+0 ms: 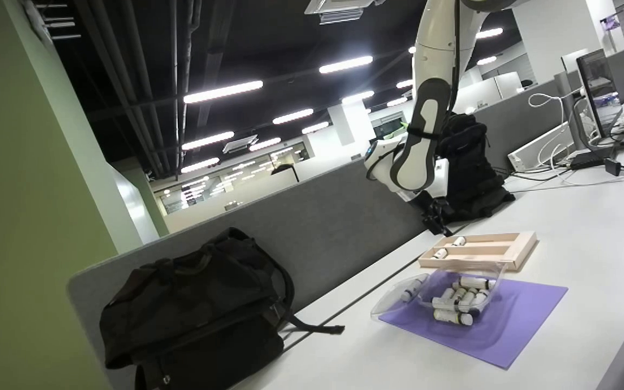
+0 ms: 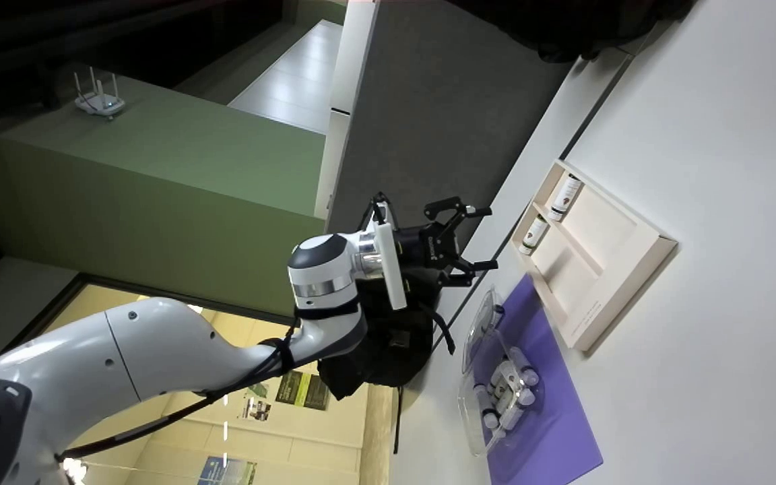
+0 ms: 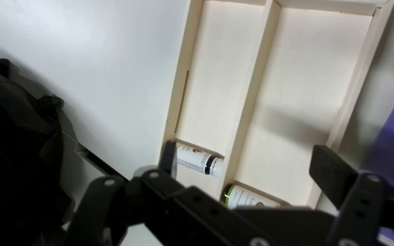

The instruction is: Take the bottle from the table and put it in the clear bowl

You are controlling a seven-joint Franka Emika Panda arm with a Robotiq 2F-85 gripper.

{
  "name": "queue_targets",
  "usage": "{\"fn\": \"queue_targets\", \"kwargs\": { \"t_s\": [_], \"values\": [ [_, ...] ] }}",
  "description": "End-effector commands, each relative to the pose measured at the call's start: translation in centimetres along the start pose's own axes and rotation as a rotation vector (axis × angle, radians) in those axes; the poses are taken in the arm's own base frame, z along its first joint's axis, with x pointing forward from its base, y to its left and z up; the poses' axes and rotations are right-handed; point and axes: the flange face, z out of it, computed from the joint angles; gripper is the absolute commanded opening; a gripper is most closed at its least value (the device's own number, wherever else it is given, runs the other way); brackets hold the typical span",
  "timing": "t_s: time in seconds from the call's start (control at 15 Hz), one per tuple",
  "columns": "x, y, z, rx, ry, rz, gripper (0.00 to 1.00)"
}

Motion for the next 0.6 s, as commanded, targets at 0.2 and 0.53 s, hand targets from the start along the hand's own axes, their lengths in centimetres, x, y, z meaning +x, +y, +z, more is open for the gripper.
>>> {"fn": "queue_targets", "kwargs": {
  "t_s": [0.2, 0.53],
  "values": [
    [0.2, -0.8, 2.8, 0.013, -0.045, -0.006, 1.00],
    [0.6, -3.3, 5.6, 0.082, 0.008, 0.002, 1.00]
  ]
}}
